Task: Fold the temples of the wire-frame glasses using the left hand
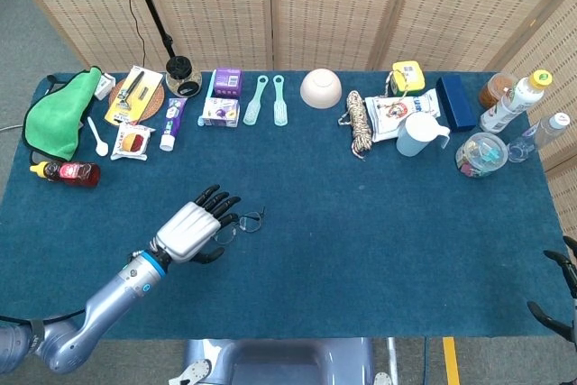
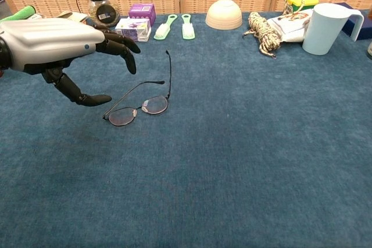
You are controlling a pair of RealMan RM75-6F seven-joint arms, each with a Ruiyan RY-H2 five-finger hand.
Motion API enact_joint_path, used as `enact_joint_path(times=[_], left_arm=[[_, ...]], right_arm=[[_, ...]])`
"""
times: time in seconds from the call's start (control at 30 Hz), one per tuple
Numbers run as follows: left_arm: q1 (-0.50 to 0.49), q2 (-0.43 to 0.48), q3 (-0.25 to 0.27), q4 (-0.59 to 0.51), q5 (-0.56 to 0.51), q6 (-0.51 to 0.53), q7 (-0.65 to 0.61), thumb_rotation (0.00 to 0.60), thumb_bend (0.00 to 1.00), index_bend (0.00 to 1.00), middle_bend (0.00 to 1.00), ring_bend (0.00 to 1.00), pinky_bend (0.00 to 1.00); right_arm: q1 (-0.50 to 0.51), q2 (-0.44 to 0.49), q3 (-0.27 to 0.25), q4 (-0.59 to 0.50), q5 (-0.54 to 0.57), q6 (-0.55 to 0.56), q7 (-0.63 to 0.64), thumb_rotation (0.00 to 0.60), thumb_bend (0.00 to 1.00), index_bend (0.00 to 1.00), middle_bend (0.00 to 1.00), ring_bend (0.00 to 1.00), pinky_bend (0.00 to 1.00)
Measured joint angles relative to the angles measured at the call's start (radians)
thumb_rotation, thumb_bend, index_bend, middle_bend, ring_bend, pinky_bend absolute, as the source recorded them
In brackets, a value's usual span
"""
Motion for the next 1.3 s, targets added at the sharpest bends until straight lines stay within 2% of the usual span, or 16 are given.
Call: enact_joint_path(times=[0.23,0.43,0.67,0.87,1.3], left_arm=[[0.013,-0.049,0.000,0.055,-0.011,-0.021,-0.026,0.451,0.32,0.27,0.12,0.11,0.00],[0.025,-0.073,-0.017,0.075,-0.008,-0.031,-0.135,0.457,0.32,0.27,0.15,0.15,0.10],[0.048,-0.090,-0.028,0.103,0.077,-0.019,-0.311,0.485,0.32,0.29,0.21,0.20,0.23],[0.053,-0.090,-0.028,0.113,0.107,-0.056,-0.433,0.486,0.32,0.33,0.27,0.23,0.24],[0.045,-0.139,-0.044,0.171,0.110,-0.098,-0.481,0.492,0.32,0.35,0.28,0.25,0.25]], right_arm=[[-0.001,0.001,-0.001,-0.004,-0.001,0.003,-0.004,0.600,0.00,0.25,0.12,0.15,0.22],[-0.001,0.003,0.000,-0.006,0.002,0.001,-0.008,0.600,0.00,0.25,0.12,0.15,0.22],[0.000,0.001,0.000,-0.004,0.002,-0.002,-0.008,0.600,0.00,0.25,0.12,0.15,0.22],[-0.003,0.002,-0.001,-0.001,0.006,0.000,-0.005,0.600,0.00,0.25,0.12,0.15,0.22],[-0.012,0.009,0.000,0.000,0.015,0.009,-0.002,0.600,0.00,0.25,0.12,0.15,0.22]])
